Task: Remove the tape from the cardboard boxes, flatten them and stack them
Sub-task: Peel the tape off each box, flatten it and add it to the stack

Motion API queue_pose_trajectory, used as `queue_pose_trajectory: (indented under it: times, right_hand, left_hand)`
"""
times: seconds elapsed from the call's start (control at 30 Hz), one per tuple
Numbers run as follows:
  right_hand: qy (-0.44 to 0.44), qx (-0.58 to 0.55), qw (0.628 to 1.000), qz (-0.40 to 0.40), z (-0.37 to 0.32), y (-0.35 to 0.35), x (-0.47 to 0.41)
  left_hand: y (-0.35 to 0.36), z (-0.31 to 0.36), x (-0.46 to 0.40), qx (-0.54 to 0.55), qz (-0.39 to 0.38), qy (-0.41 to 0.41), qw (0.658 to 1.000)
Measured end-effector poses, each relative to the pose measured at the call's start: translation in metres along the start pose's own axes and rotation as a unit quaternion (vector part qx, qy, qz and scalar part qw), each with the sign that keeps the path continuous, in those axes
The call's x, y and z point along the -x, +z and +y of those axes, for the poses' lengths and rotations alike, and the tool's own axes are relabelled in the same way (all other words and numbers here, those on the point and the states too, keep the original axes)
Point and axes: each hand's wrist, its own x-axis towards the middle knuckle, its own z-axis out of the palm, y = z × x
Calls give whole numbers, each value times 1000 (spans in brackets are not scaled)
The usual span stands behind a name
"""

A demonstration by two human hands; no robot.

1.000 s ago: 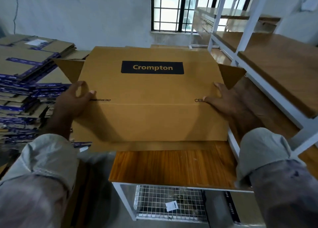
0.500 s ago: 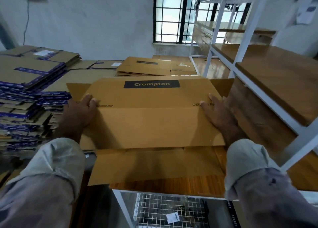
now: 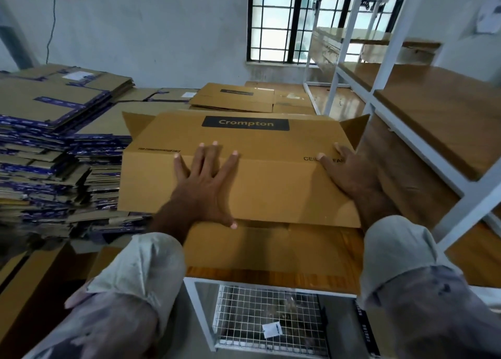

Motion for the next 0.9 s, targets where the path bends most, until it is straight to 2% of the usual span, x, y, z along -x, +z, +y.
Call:
queue_pose_trajectory:
  times: [0.1, 0.17, 0.23, 0.3, 0.37, 0.43, 0.53, 0.63, 0.73, 0.83, 0.9]
  right_hand:
    - [12, 3, 1000, 15, -7, 3, 14]
    - [13, 15, 998, 52, -15, -1, 33]
    - [-53, 61, 994, 71, -31, -5, 63]
    - [-176, 82, 981, 6, -56, -8, 98]
    - [-250, 97, 959, -88, -87, -4, 129]
    - [-287, 140, 945, -72, -111, 5, 144]
    - [-288, 123, 949, 47, -144, 1, 140]
    - [-286, 146, 942, 102, -172, -17, 128]
    - [-283, 171, 938, 103, -192, -29, 117]
    - [-253, 195, 945, 76, -206, -34, 106]
    - [-240, 183, 949, 91, -206, -33, 104]
  left_hand:
    - [3, 1, 7, -45, 16, 12, 999]
    - [2, 3, 10, -30, 29, 3, 999]
    - [-2, 0, 15, 8, 48, 4, 999]
    - [-10, -7, 20, 32, 80, 30, 996]
    - [-29, -14, 24, 56, 92, 56, 993]
    - [-51, -17, 25, 64, 100, 51, 992]
    - [-76, -23, 23, 20, 178, 30, 983]
    - [-93, -37, 16, 49, 239, 32, 969]
    - [-117, -55, -3, 48, 211, 63, 974]
    - [-136, -67, -25, 50, 148, 71, 985]
    - [-136, -69, -33, 58, 141, 72, 986]
